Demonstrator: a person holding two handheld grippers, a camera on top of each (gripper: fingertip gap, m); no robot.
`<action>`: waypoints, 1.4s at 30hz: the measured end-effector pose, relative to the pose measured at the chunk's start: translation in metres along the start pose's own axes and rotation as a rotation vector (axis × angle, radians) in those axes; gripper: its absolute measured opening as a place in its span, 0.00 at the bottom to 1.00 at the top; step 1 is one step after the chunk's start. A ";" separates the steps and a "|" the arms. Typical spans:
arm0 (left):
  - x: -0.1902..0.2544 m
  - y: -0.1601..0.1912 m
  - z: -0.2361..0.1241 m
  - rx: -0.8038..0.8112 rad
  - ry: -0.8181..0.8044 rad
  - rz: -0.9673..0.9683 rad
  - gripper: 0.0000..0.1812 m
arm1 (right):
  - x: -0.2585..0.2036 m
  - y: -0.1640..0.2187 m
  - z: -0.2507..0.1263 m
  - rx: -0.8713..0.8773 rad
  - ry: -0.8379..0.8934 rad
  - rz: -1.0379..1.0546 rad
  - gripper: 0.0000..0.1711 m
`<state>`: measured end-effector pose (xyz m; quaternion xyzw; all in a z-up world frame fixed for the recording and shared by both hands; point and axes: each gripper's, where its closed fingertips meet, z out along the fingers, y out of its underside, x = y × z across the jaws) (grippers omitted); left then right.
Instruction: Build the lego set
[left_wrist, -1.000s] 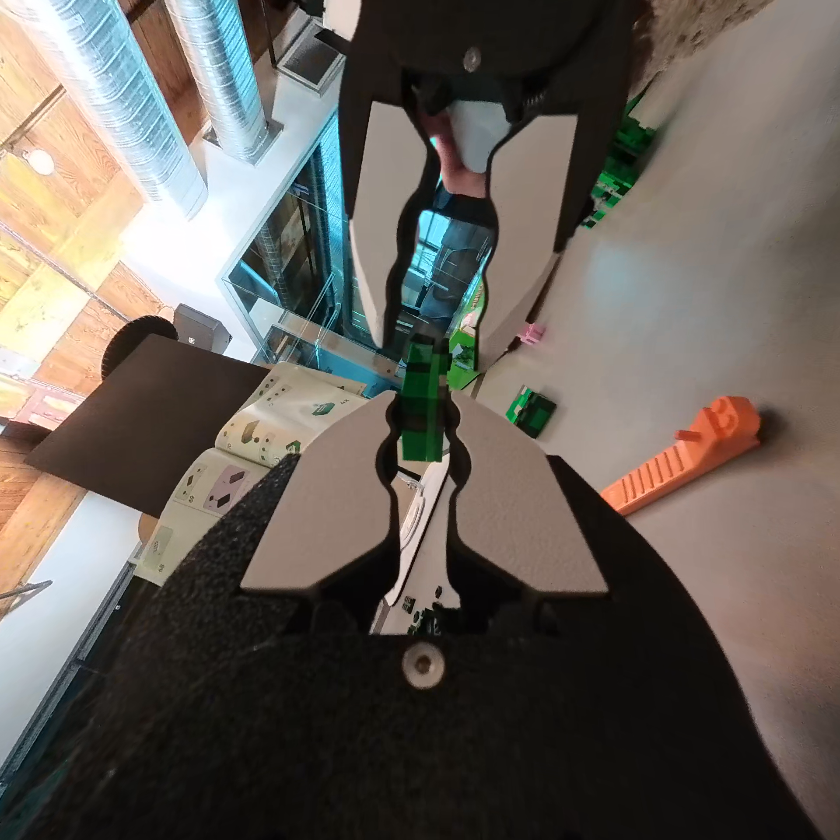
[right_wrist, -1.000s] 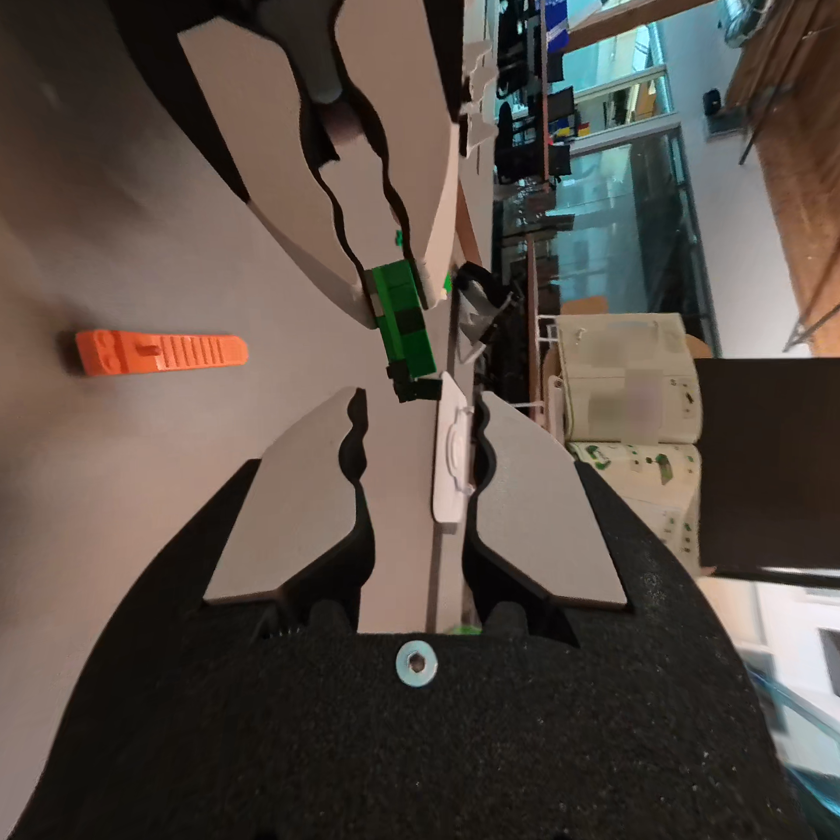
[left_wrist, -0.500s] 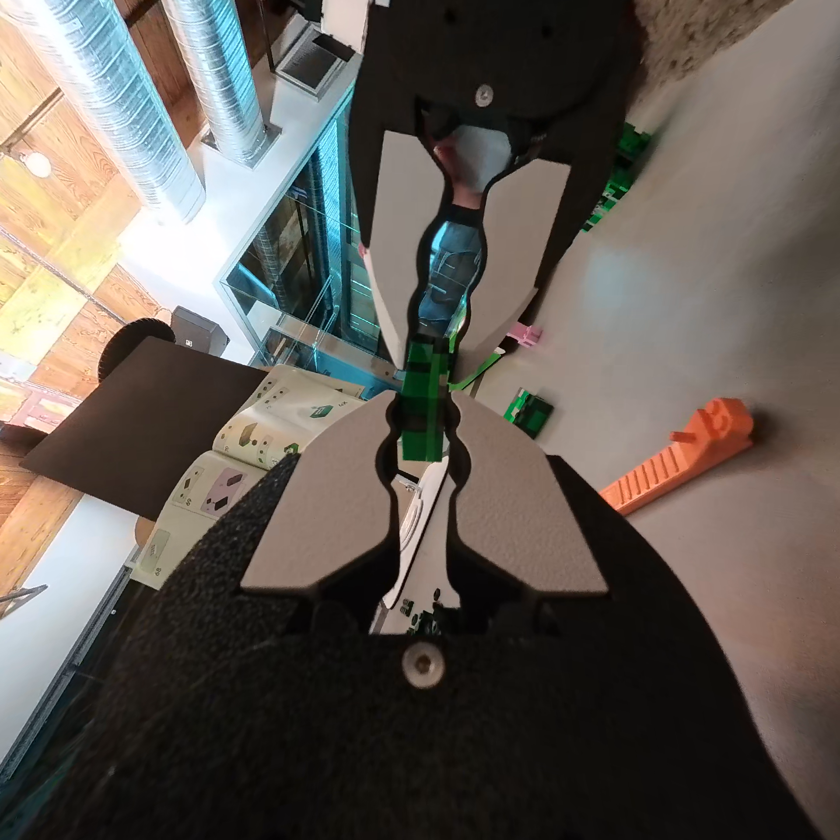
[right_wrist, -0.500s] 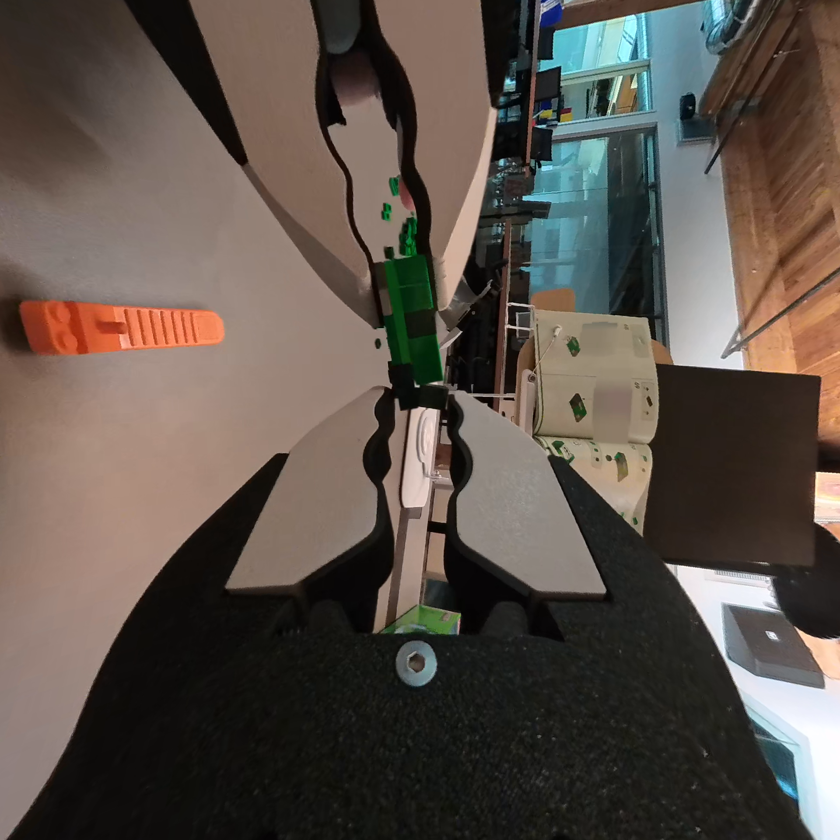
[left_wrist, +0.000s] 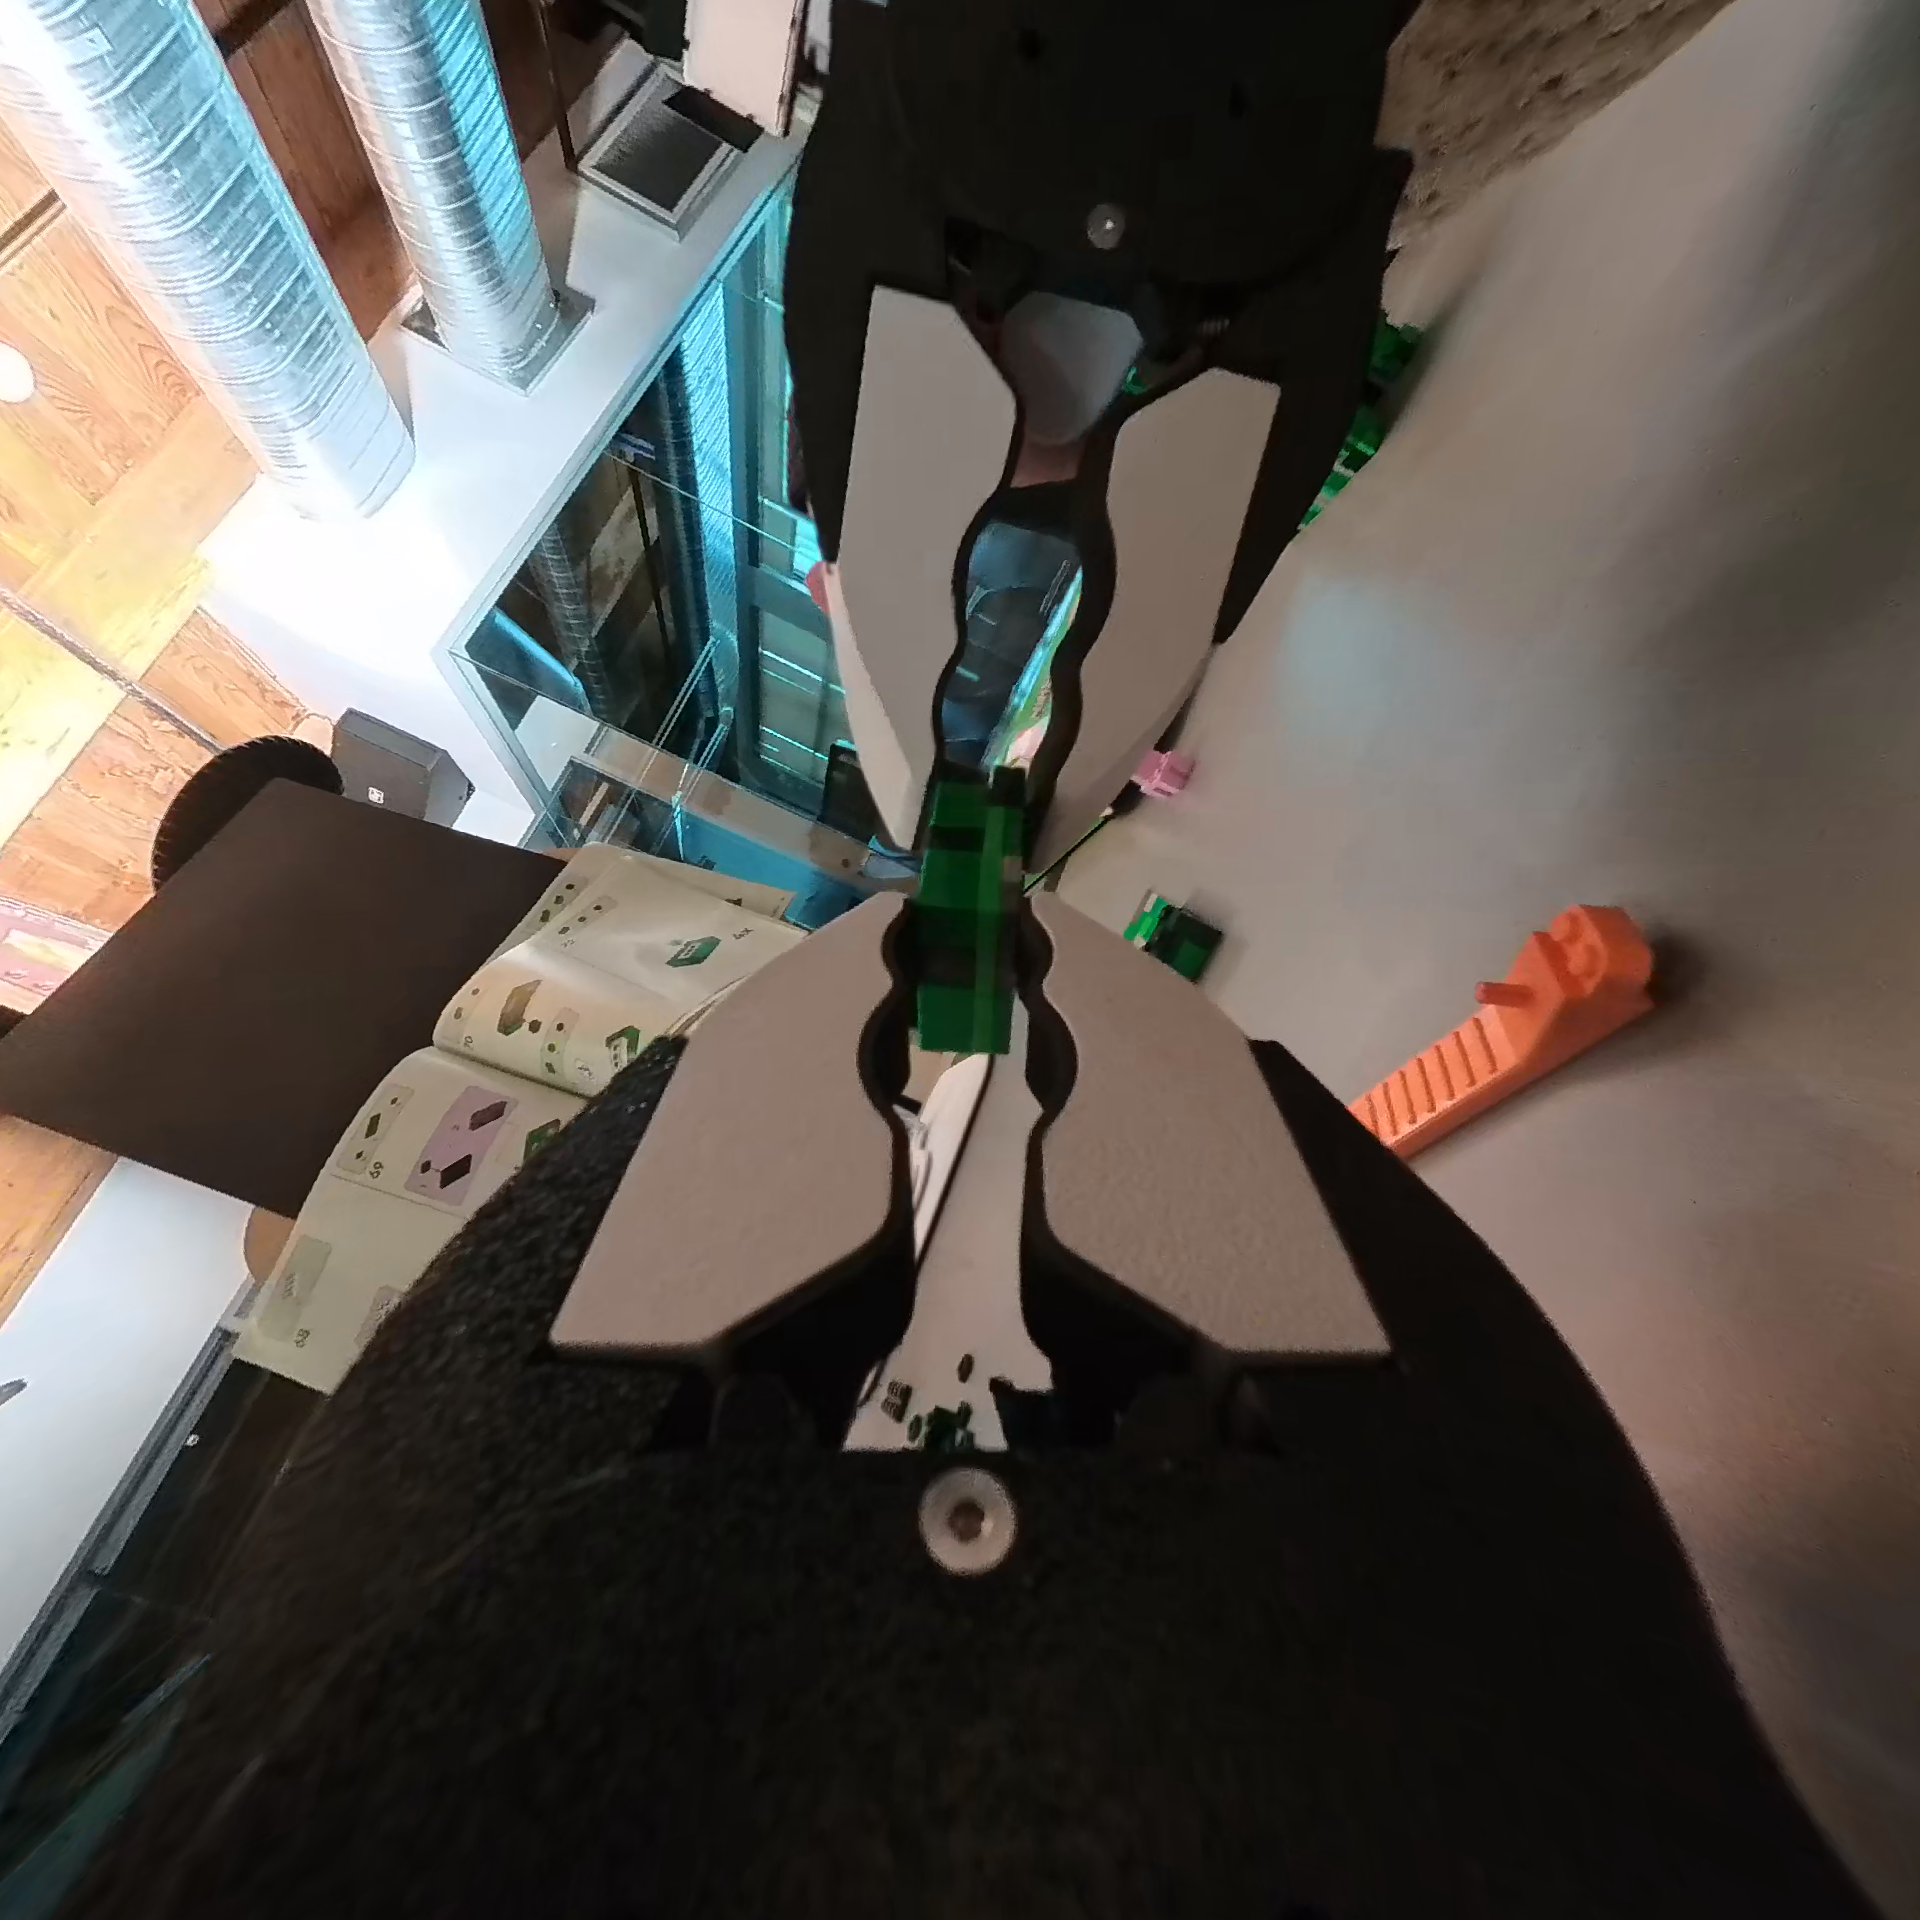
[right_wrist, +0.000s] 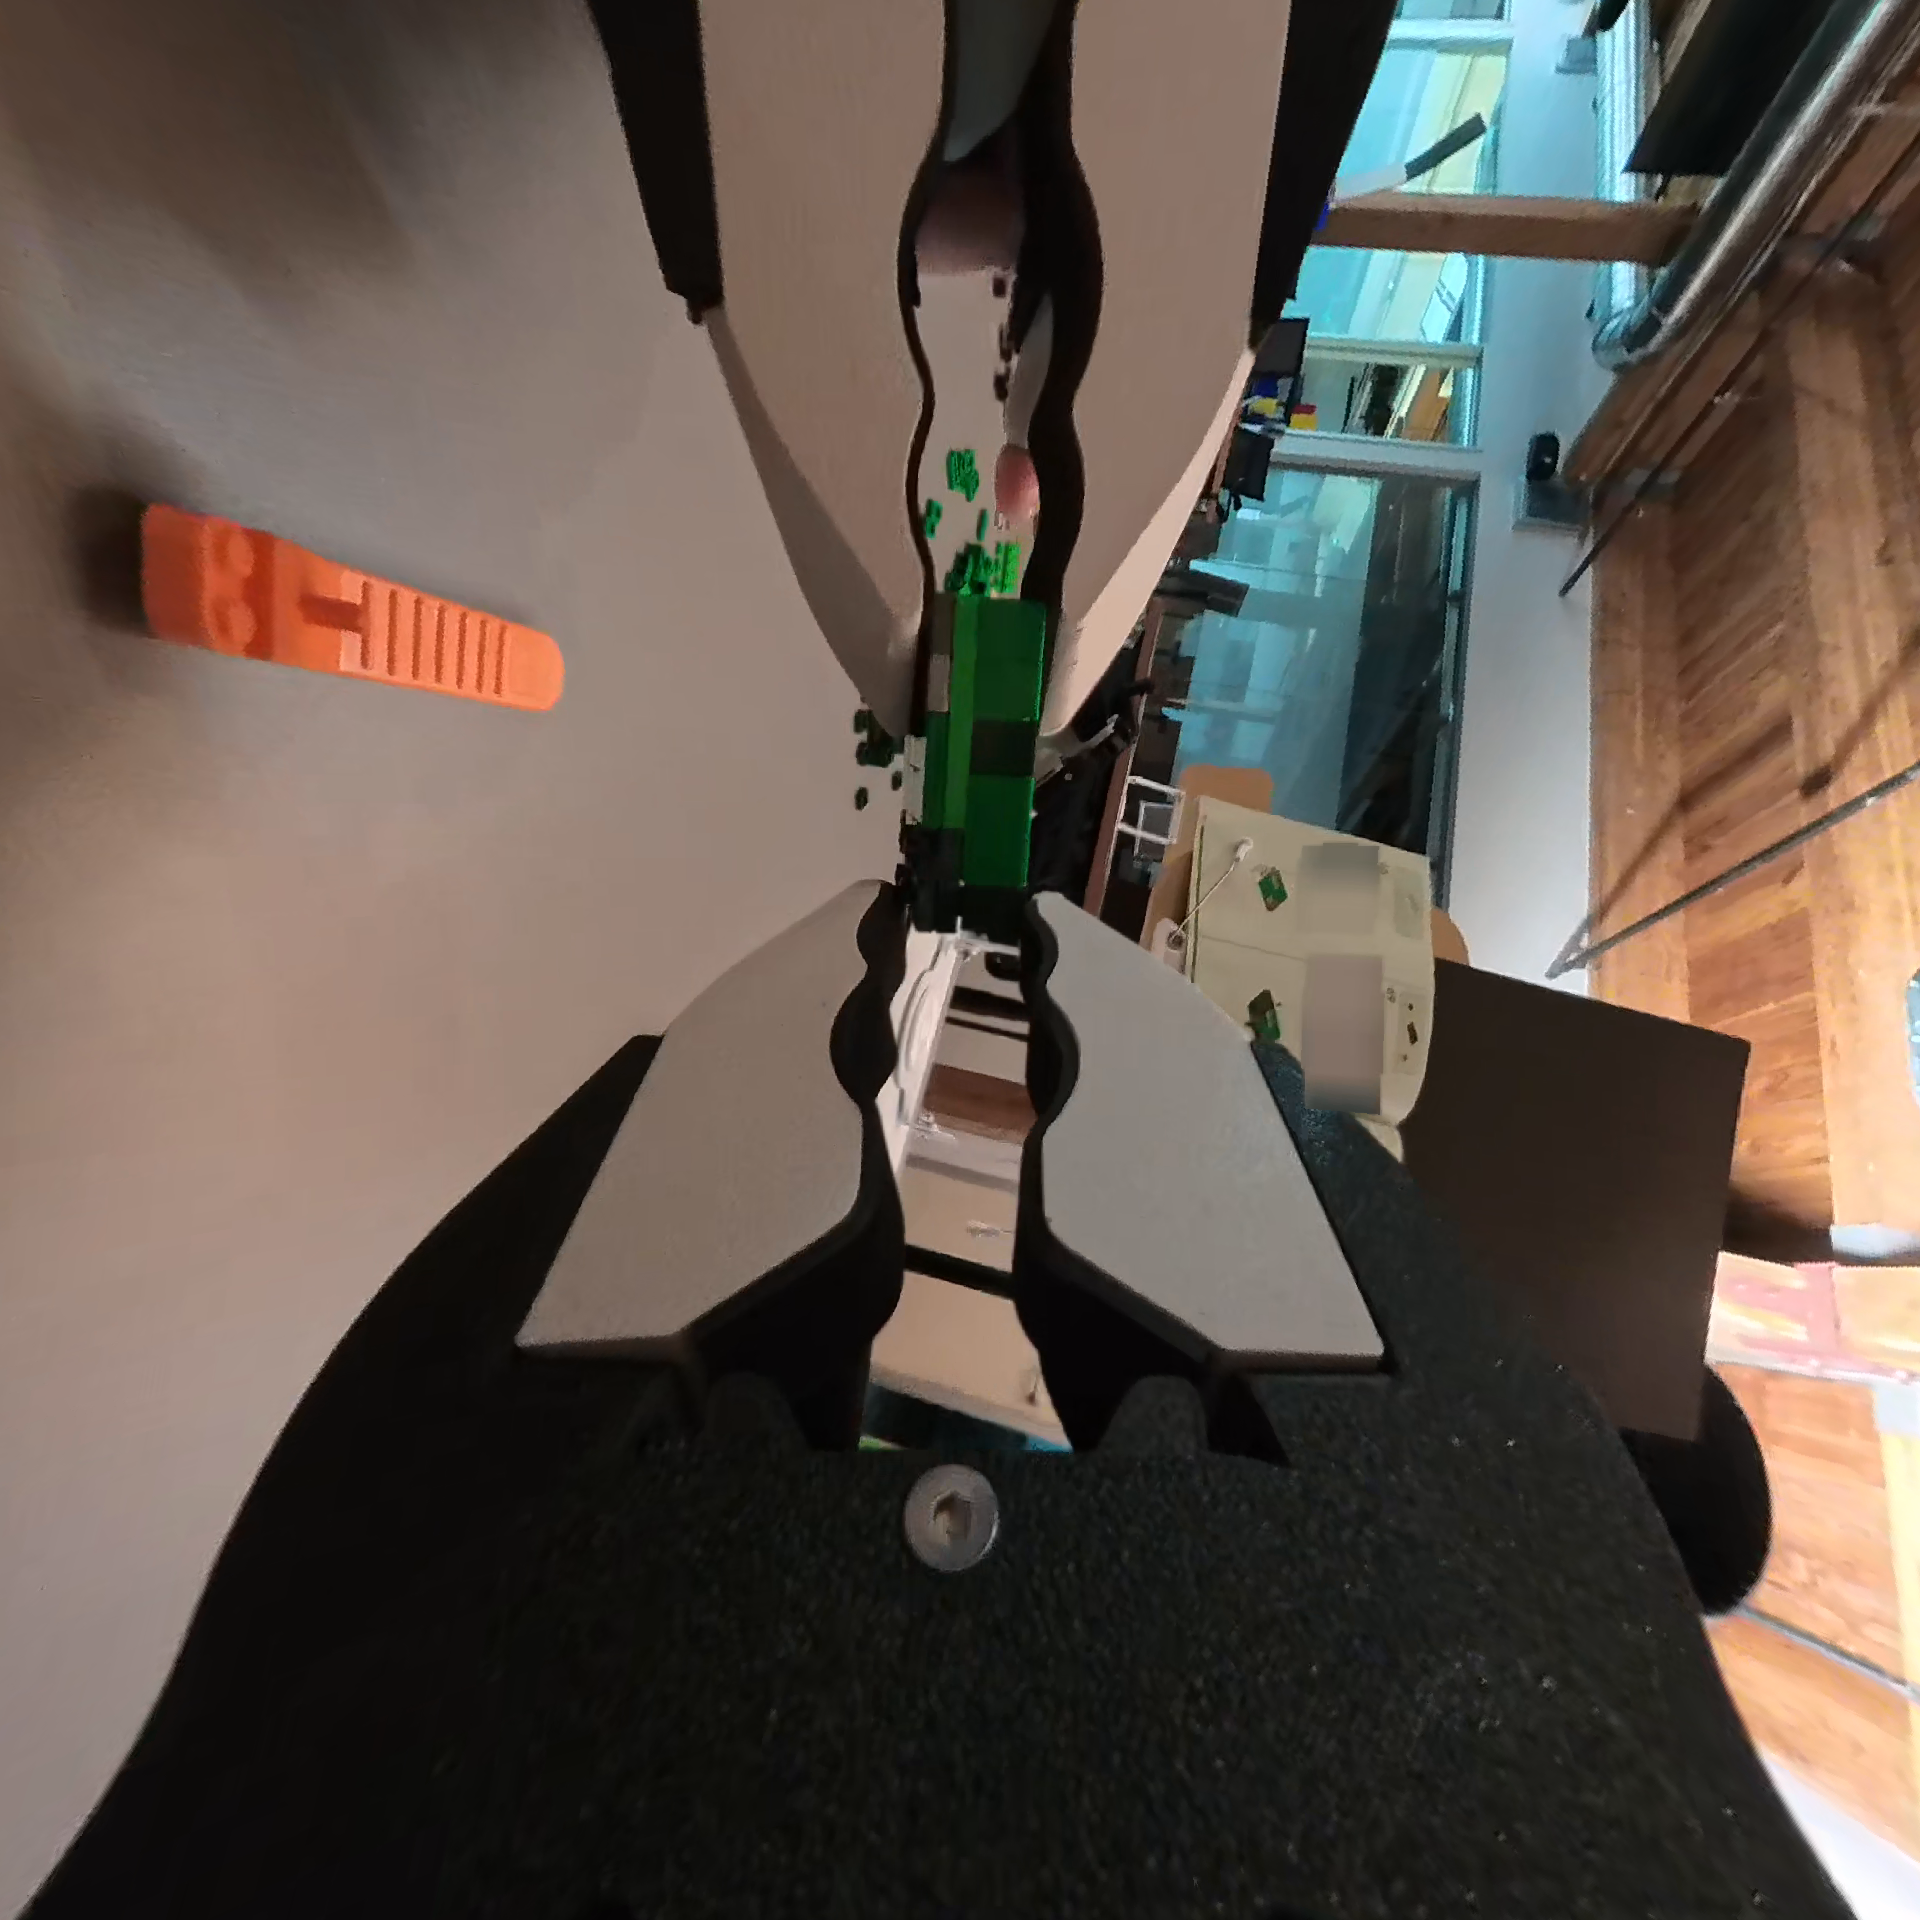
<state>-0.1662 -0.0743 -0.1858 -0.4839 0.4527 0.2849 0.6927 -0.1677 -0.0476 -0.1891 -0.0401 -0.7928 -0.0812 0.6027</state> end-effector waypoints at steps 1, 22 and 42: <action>0.001 0.000 0.000 0.004 0.006 -0.004 0.10 | -0.001 -0.001 -0.001 0.012 -0.003 -0.008 0.12; 0.005 0.006 0.001 -0.025 0.036 -0.005 0.10 | -0.007 0.003 0.003 -0.074 -0.061 -0.063 0.11; -0.005 0.021 0.003 -0.069 0.029 -0.161 0.10 | -0.044 -0.005 0.012 -0.016 -0.188 -0.048 0.11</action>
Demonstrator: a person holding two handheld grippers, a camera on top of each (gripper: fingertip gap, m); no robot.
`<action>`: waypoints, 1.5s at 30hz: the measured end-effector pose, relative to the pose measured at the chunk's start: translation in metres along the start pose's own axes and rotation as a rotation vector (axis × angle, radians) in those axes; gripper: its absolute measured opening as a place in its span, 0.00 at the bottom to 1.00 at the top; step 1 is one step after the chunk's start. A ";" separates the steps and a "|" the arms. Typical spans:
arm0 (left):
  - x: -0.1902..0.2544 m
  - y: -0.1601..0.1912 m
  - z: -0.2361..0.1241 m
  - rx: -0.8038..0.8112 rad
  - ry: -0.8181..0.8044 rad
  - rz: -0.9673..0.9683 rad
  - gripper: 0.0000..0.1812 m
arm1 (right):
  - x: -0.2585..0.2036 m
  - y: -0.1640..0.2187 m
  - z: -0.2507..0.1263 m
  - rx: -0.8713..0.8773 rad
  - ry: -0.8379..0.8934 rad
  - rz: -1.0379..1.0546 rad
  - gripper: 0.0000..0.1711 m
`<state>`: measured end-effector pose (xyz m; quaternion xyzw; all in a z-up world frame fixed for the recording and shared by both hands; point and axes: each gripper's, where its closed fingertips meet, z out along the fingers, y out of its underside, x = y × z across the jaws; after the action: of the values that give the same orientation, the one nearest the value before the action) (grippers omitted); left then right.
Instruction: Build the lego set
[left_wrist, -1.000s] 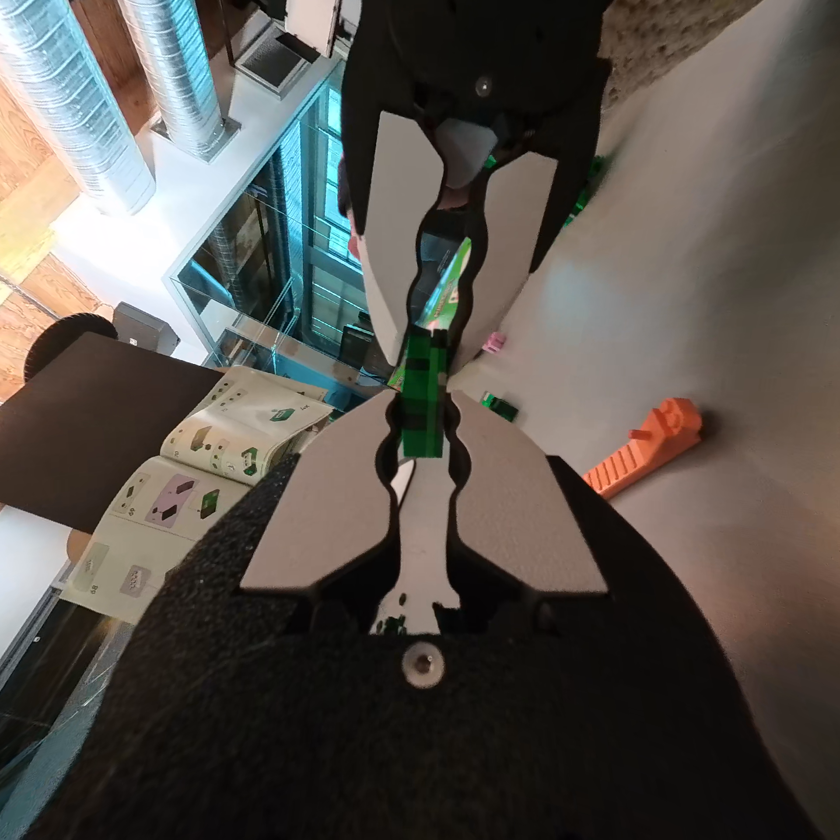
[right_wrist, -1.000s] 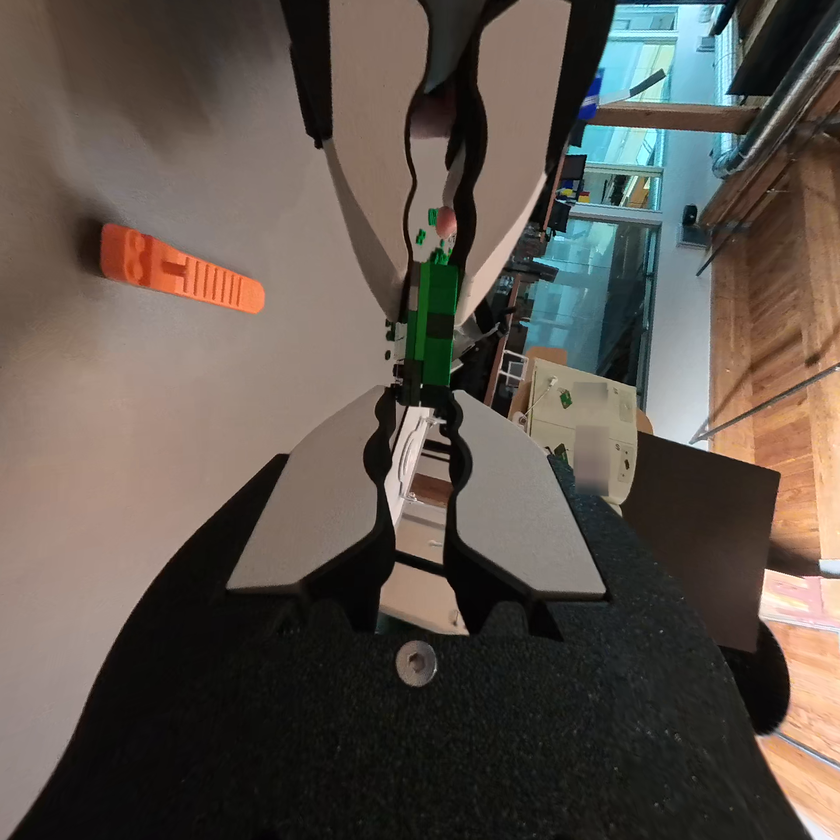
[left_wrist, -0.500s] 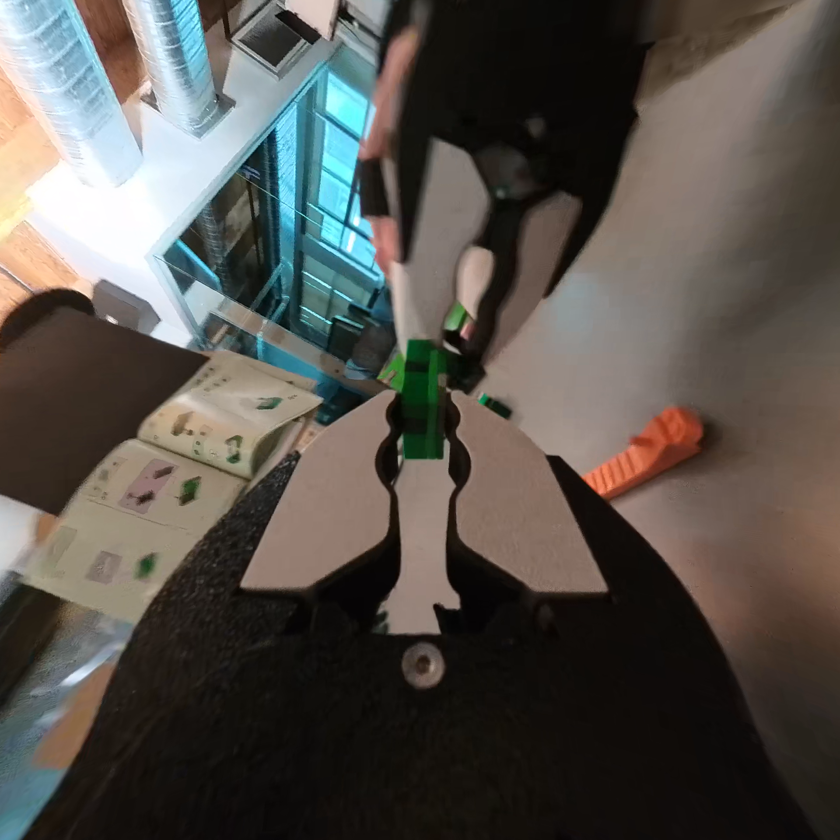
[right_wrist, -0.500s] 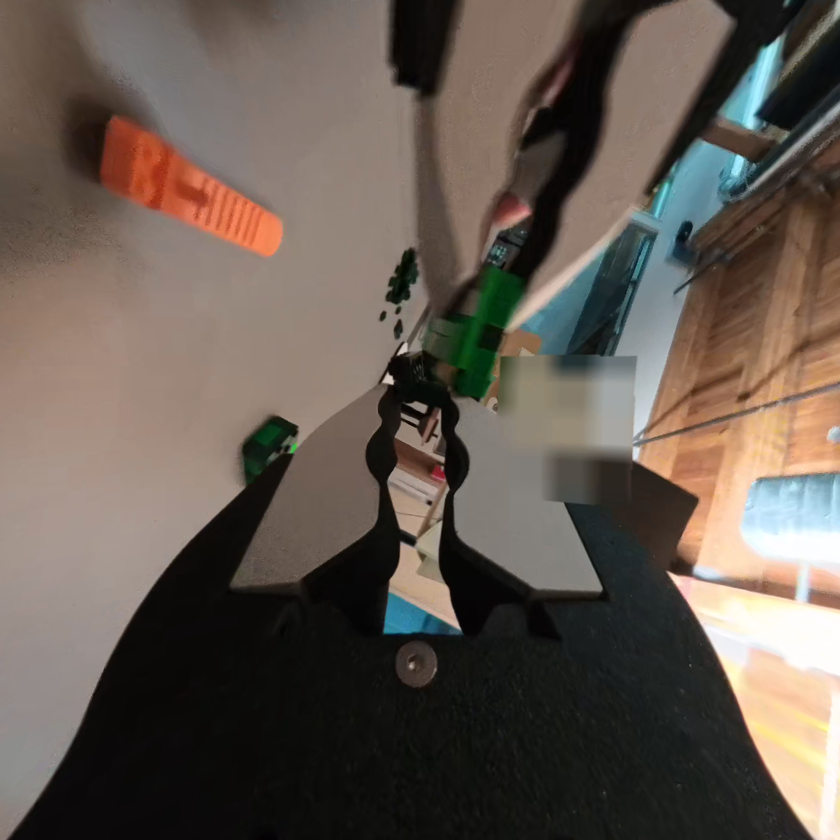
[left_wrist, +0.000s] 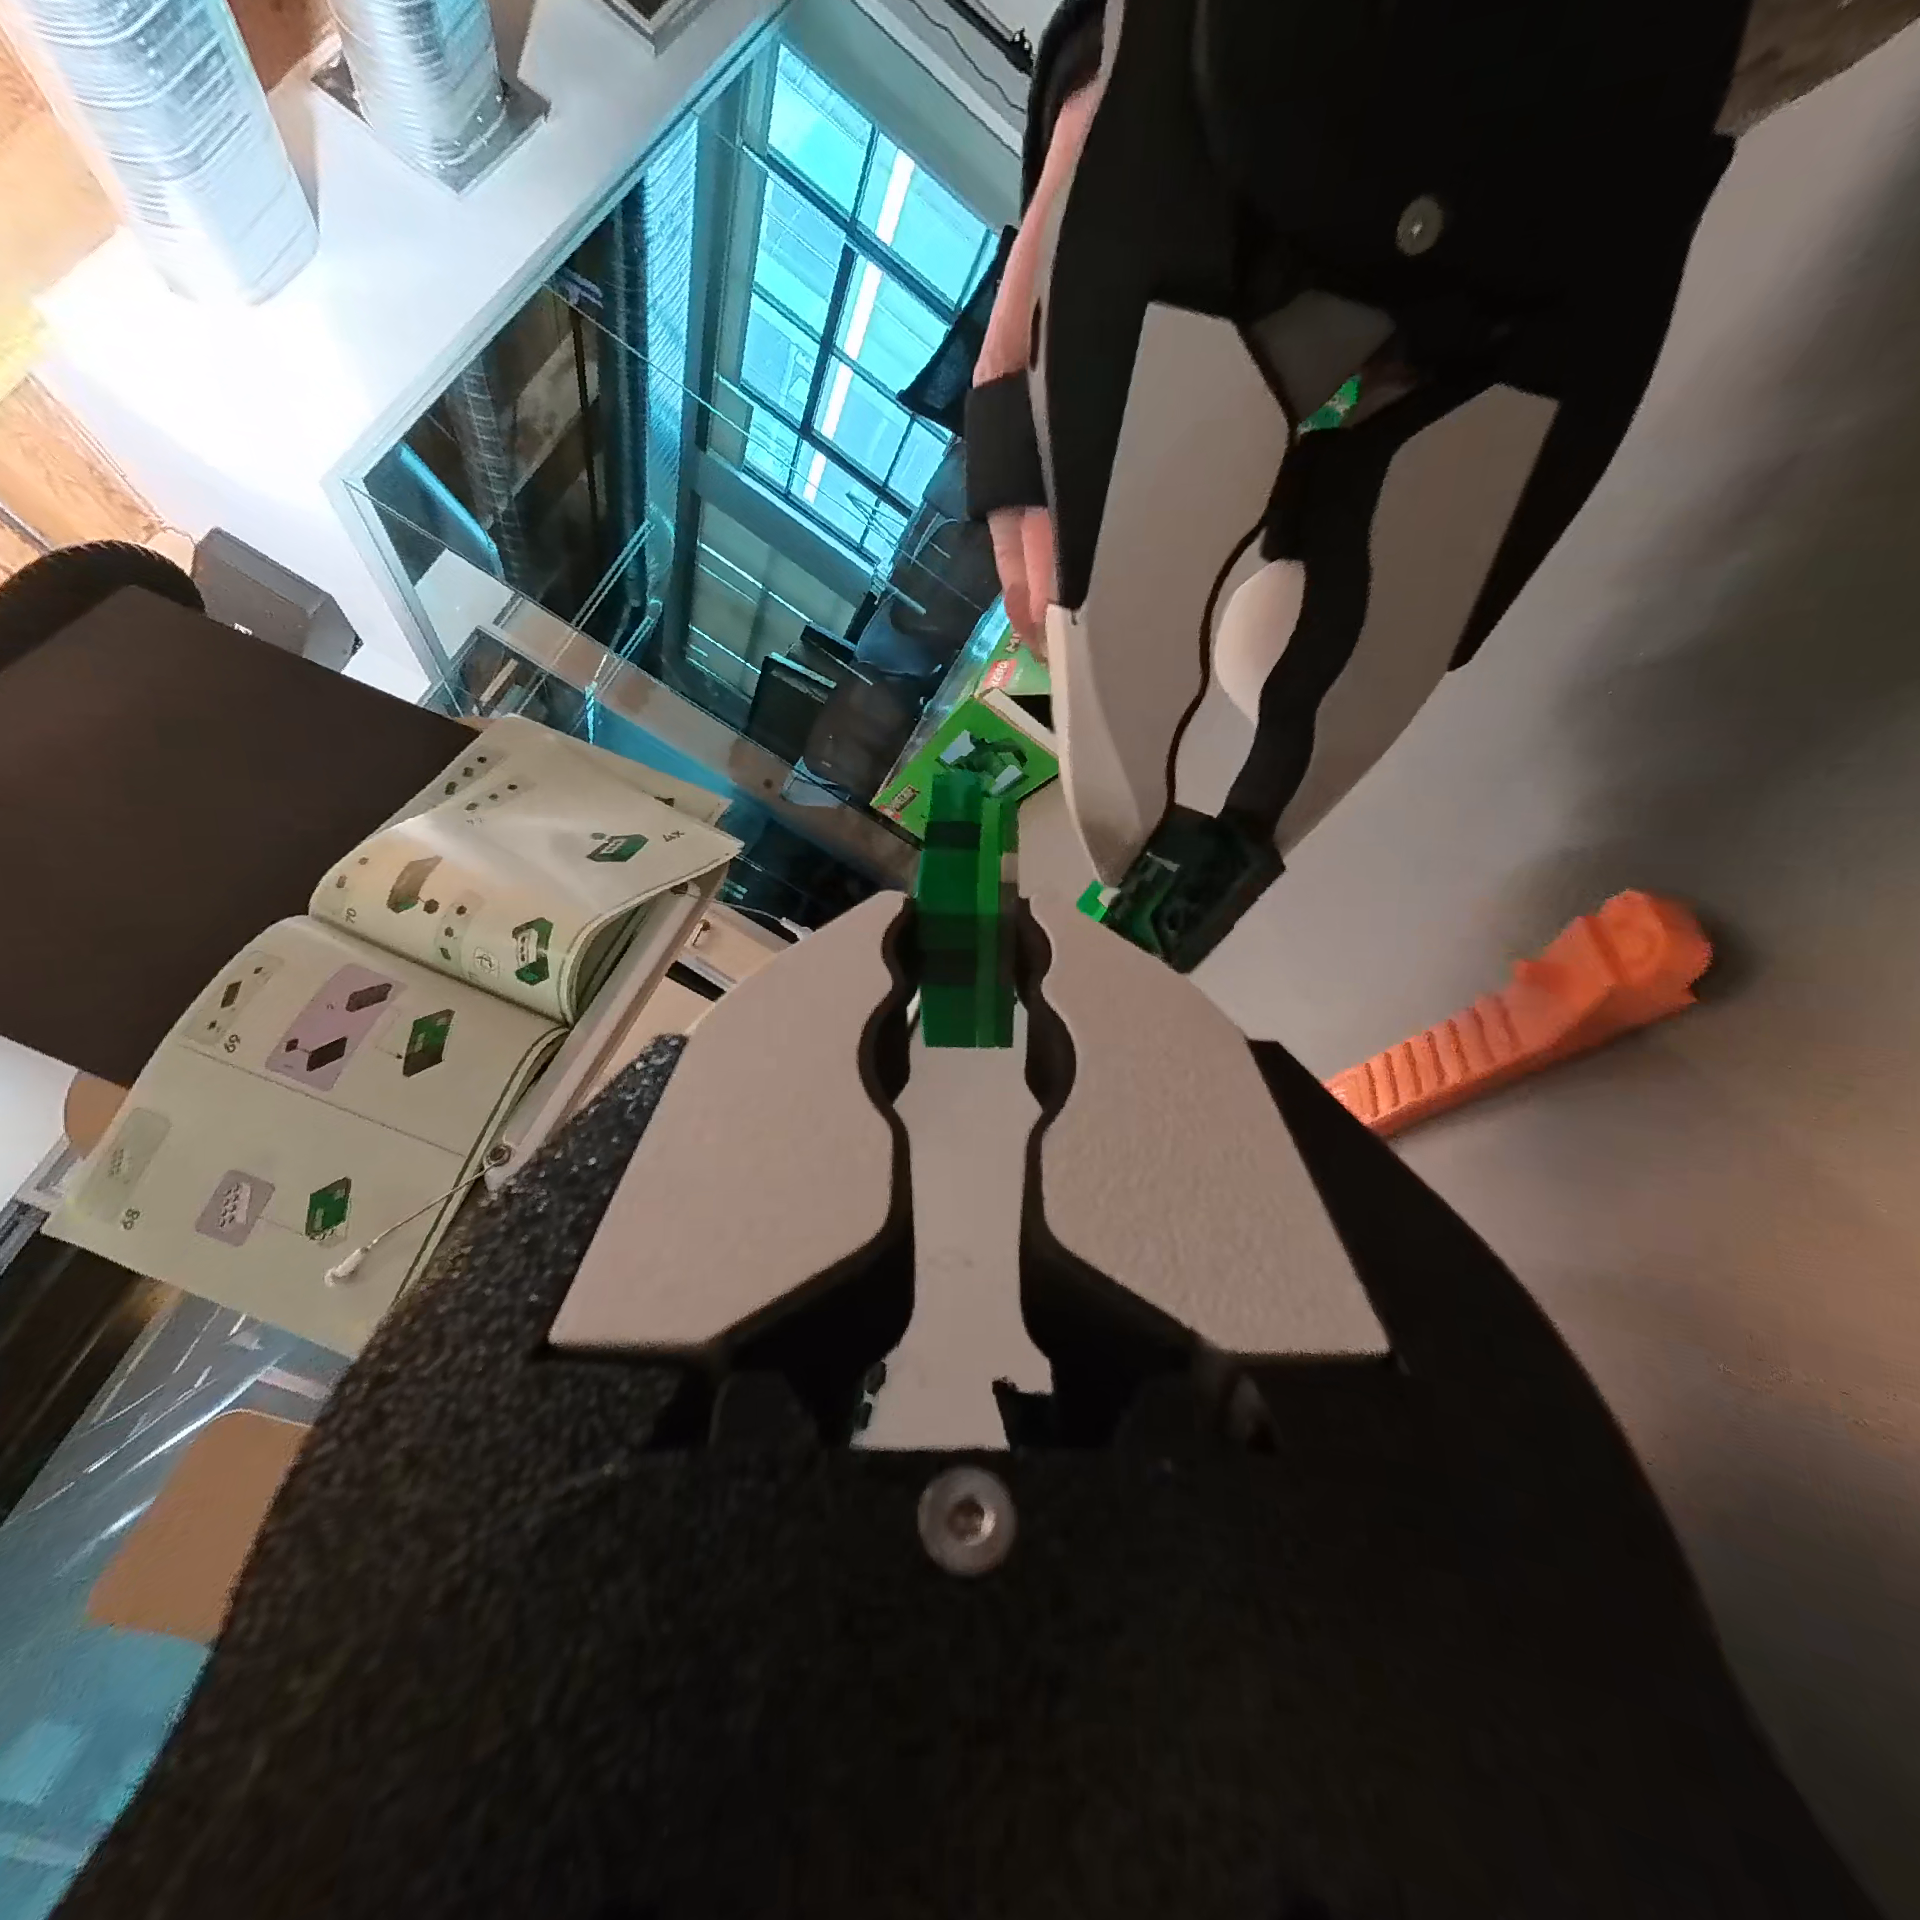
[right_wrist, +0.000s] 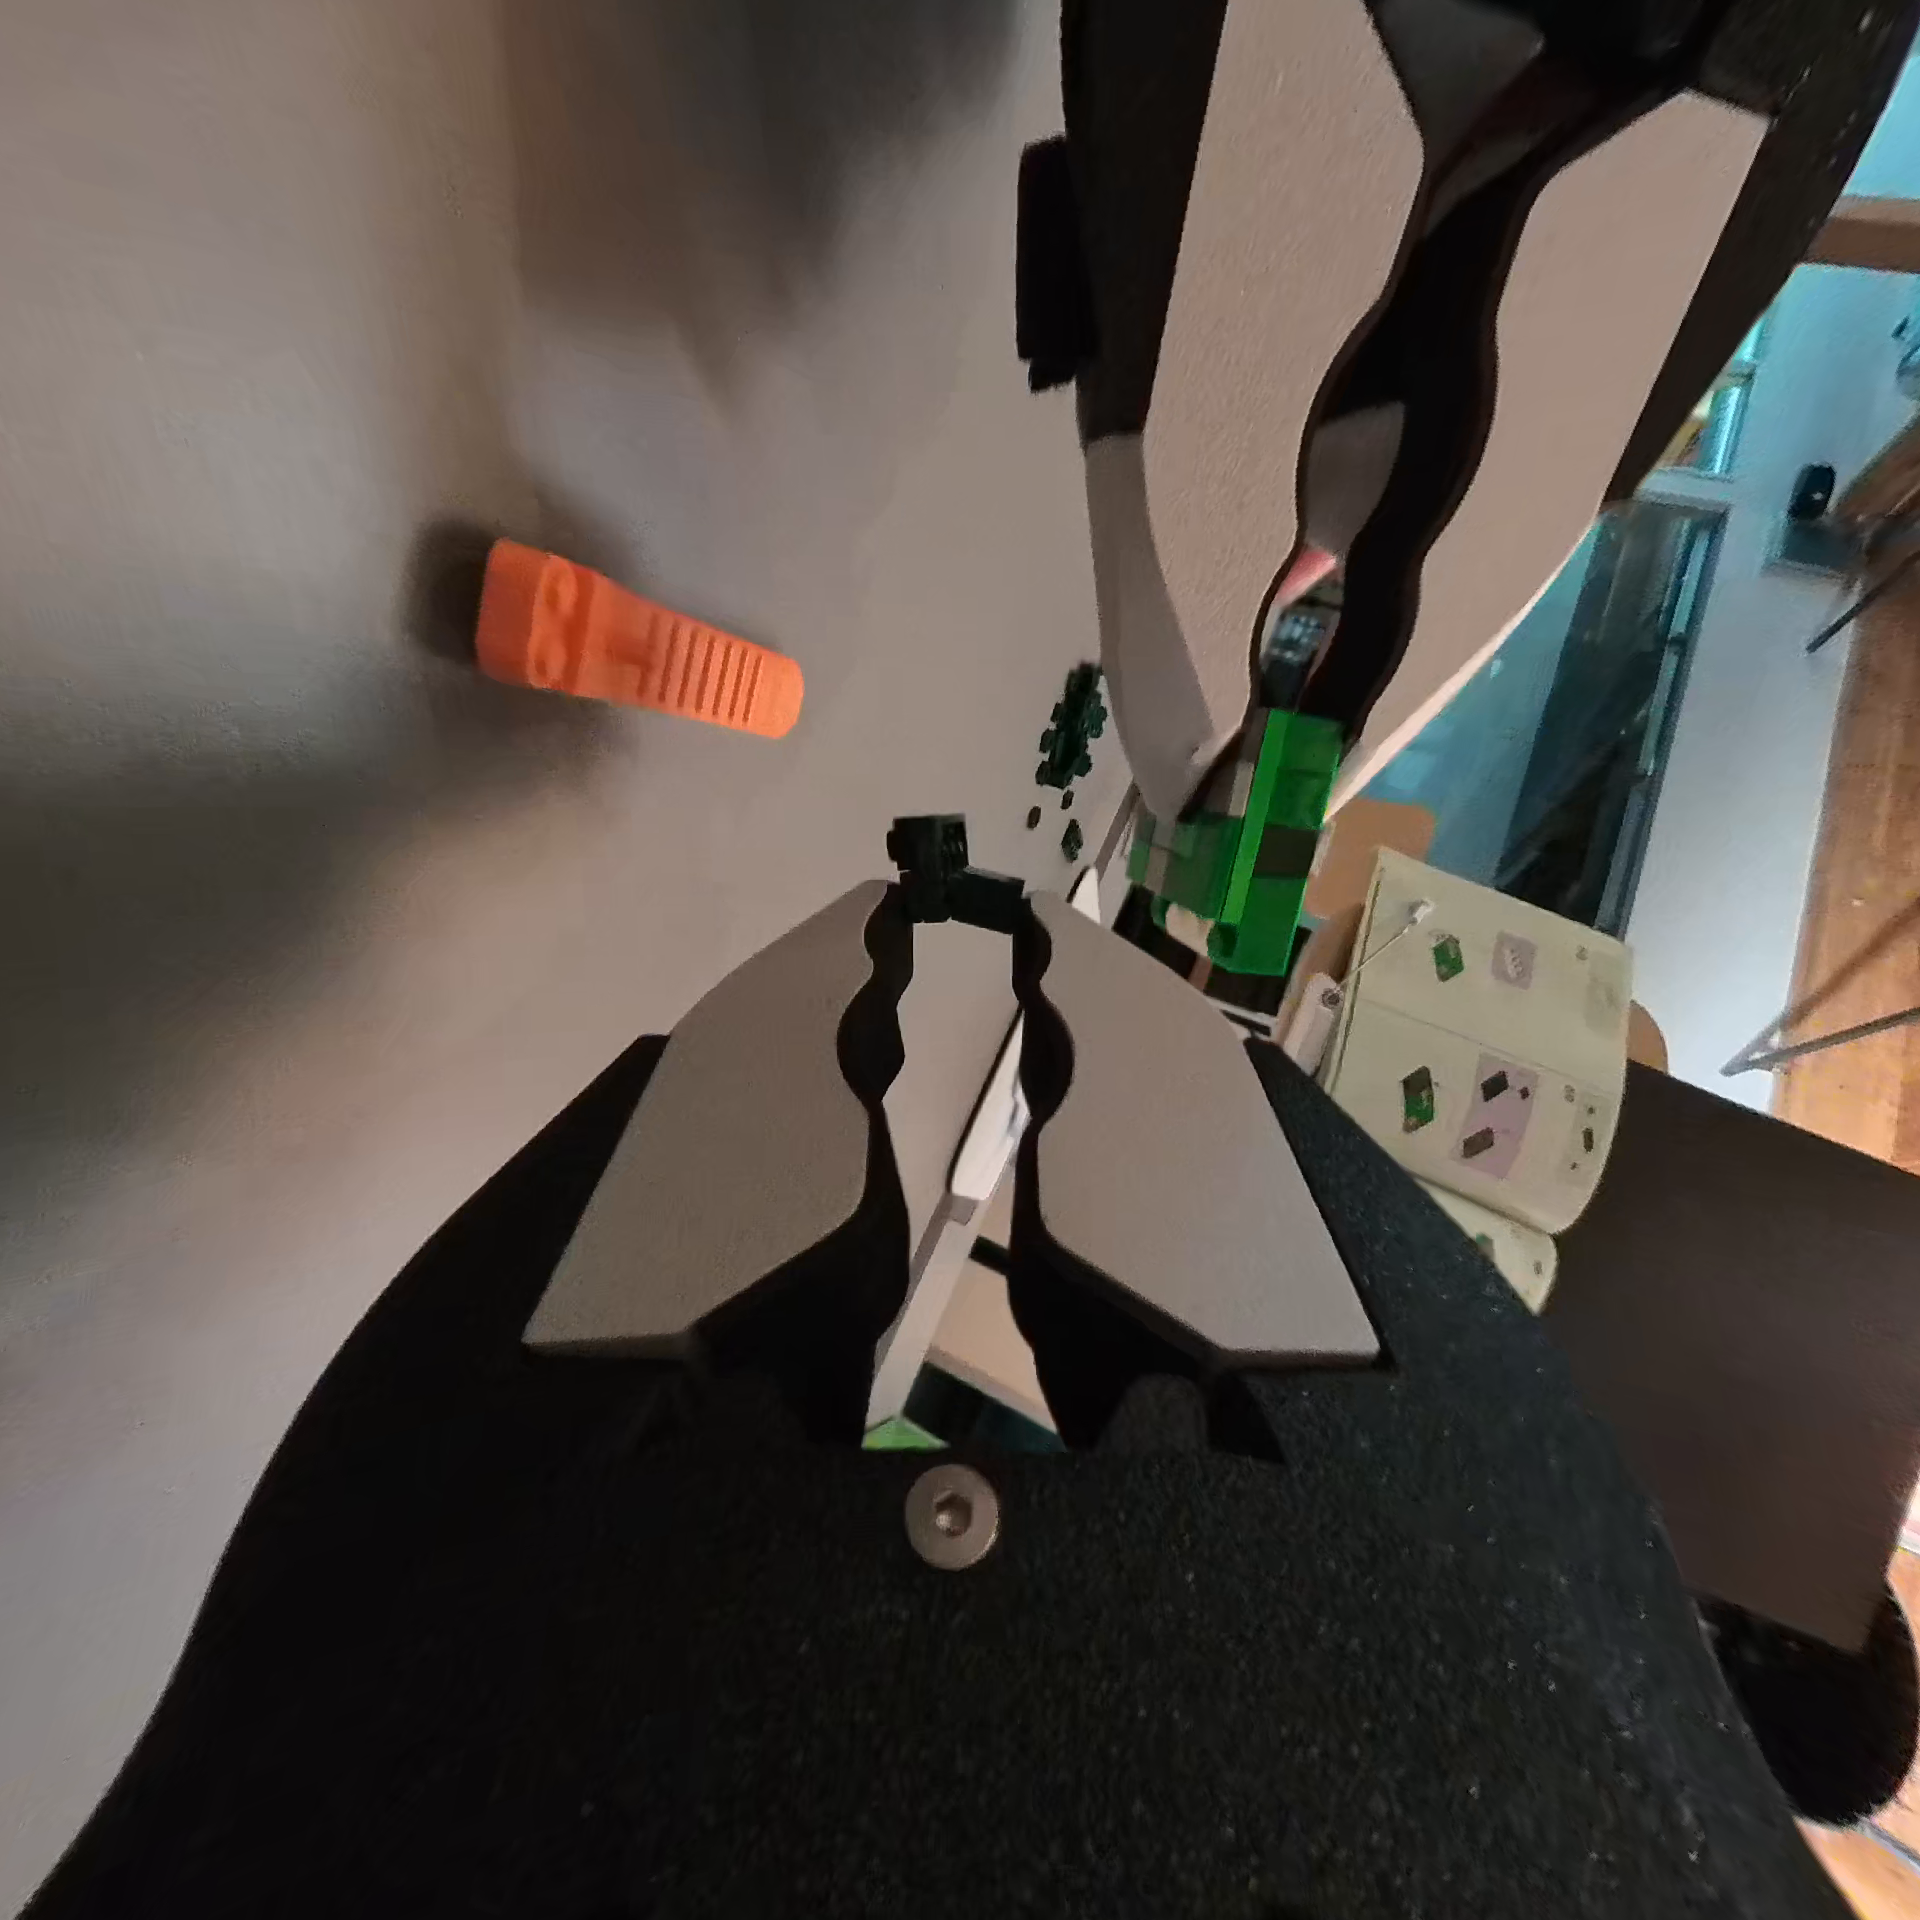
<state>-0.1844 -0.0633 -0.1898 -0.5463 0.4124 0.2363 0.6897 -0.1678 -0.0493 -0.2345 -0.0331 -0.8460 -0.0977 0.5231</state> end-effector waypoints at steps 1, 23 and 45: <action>0.000 0.000 0.000 0.000 0.001 -0.003 0.10 | 0.000 0.002 0.000 -0.005 0.003 0.008 0.11; 0.017 -0.003 -0.002 0.059 0.151 -0.195 0.10 | 0.017 0.013 -0.020 0.038 -0.208 0.395 0.11; 0.027 0.077 -0.018 -0.418 0.311 -0.029 0.10 | 0.013 0.025 -0.005 0.048 -0.047 0.402 0.11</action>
<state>-0.2351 -0.0613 -0.2558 -0.7126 0.4478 0.2197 0.4934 -0.1654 -0.0261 -0.2177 -0.1911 -0.8366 0.0295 0.5126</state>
